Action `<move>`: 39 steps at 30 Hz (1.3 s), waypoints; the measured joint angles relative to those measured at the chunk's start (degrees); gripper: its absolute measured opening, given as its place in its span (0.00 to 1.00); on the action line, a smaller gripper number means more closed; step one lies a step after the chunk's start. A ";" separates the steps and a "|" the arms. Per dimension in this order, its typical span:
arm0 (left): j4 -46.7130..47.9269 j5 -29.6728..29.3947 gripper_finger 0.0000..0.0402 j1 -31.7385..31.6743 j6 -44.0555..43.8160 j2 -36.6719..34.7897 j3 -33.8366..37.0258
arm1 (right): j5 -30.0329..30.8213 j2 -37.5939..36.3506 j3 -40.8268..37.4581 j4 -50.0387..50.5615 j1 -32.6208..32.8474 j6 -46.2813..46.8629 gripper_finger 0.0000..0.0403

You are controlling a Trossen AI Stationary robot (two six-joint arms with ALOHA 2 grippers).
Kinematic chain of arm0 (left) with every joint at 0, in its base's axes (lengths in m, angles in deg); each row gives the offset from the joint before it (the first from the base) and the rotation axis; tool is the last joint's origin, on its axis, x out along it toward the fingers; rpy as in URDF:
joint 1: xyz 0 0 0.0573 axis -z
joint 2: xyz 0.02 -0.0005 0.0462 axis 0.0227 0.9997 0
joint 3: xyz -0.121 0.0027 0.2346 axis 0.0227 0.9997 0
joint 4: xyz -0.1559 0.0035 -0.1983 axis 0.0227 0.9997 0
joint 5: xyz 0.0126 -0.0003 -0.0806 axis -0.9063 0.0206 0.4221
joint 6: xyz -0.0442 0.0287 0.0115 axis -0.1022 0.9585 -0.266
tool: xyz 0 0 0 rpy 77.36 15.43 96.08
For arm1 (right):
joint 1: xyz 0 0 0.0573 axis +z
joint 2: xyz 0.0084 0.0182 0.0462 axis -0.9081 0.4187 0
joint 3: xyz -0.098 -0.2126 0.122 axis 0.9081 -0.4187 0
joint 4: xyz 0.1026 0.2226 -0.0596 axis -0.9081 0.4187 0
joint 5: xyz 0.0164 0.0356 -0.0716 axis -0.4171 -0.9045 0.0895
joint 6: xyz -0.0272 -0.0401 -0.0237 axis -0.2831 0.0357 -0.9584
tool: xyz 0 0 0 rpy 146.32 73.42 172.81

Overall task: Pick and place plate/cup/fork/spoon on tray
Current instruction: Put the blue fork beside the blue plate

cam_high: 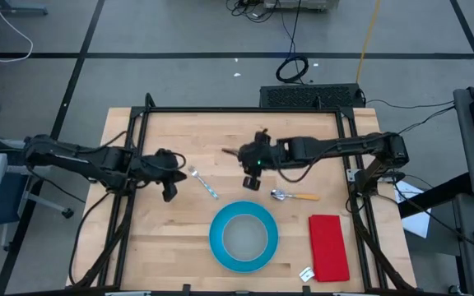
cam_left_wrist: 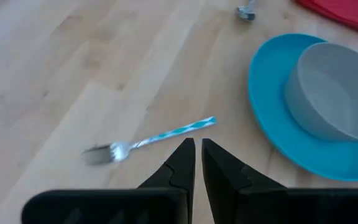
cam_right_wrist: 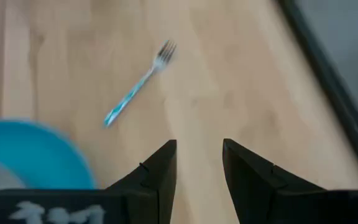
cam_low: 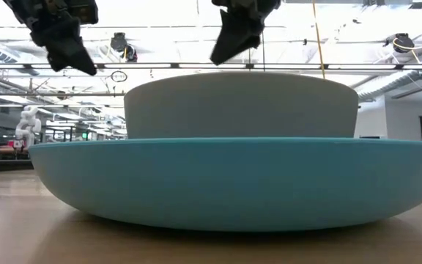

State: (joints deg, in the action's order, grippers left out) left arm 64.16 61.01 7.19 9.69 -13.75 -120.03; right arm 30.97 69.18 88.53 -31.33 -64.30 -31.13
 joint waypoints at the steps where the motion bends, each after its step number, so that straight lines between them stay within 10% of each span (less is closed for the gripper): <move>1: -1.22 -0.01 0.08 0.30 0.26 0.99 0.00 | 0.01 -0.20 0.00 -1.60 -0.73 -1.72 0.30; 24: -13.83 -3.15 0.08 -2.94 -35.77 13.85 0.00 | 4.39 -9.68 0.00 -25.28 -9.24 -22.59 0.30; 39: -37.29 -9.64 0.08 3.09 -36.88 22.84 -4.37 | 4.25 -19.94 0.00 -11.43 -7.61 -18.51 0.30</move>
State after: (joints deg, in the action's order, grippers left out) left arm 26.87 51.37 10.28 -27.19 9.09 -124.40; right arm 35.23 49.23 88.53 -42.75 -71.91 -49.64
